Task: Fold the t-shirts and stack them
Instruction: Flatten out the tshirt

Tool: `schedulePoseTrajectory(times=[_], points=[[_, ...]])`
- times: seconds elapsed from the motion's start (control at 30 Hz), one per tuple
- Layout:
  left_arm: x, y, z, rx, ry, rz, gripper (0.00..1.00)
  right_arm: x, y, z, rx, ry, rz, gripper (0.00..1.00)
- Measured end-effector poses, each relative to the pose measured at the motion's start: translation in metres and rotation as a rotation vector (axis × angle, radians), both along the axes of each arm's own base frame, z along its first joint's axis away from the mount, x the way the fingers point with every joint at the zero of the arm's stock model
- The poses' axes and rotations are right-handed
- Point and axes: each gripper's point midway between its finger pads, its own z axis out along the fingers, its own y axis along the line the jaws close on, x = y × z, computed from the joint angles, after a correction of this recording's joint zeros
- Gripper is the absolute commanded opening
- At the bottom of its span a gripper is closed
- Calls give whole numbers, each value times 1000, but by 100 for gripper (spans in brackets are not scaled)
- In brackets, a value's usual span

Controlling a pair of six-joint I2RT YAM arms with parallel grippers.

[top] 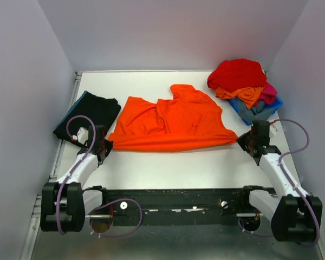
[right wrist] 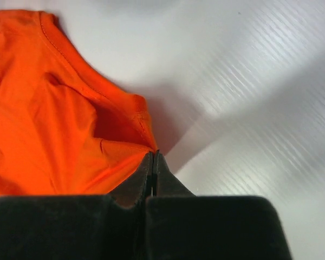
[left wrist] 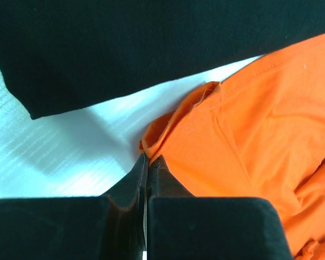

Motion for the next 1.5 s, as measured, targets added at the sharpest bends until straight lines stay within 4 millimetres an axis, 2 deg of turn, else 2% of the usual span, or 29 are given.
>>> schedulePoseTrajectory(times=[0.03, 0.07, 0.1, 0.13, 0.23, 0.37, 0.43, 0.57, 0.67, 0.73, 0.77, 0.97, 1.13, 1.27, 1.33, 1.4, 1.5], points=[[-1, -2, 0, -8, 1, -9, 28, -4, -3, 3, 0, -10, -16, 15], [-1, -3, 0, -12, 1, -14, 51, -9, -4, 4, 4, -14, -27, 47], [-1, -7, 1, -17, -2, -27, 71, -14, -4, 3, 9, -16, -34, 74], [-2, -9, 1, -18, -6, -38, 83, -20, -3, 1, 15, -16, -38, 85], [-7, -17, 5, -13, -28, -78, 87, -33, -3, -4, -5, -25, -11, 84], [-3, -25, 25, 30, -86, -149, 89, -24, 1, 12, -43, -58, 75, 77], [3, -23, 39, 66, -108, -171, 88, -9, 6, 29, -59, -73, 141, 74], [21, -17, 67, 126, -163, -174, 85, 40, 29, 60, -98, -102, 289, 68], [31, -13, 75, 153, -169, -162, 82, 69, 52, 63, -115, -89, 387, 65], [35, -10, 69, 167, -146, -154, 81, 86, 63, 57, -125, -64, 434, 65], [36, -9, 64, 173, -128, -151, 80, 92, 75, 53, -129, -51, 472, 66], [43, -6, 43, 194, -52, -146, 79, 124, 118, 26, -164, 34, 599, 71], [46, -5, 39, 197, -38, -145, 78, 140, 137, 7, -201, 97, 640, 69], [48, -6, 41, 183, -58, -131, 77, 147, 135, -10, -221, 157, 630, 63], [45, -6, 37, 173, -62, -122, 77, 147, 132, -19, -234, 188, 621, 54], [42, -6, 32, 168, -53, -118, 77, 143, 128, -27, -243, 220, 615, 51], [41, -6, 32, 166, -52, -115, 77, 139, 126, -36, -247, 253, 615, 36]])
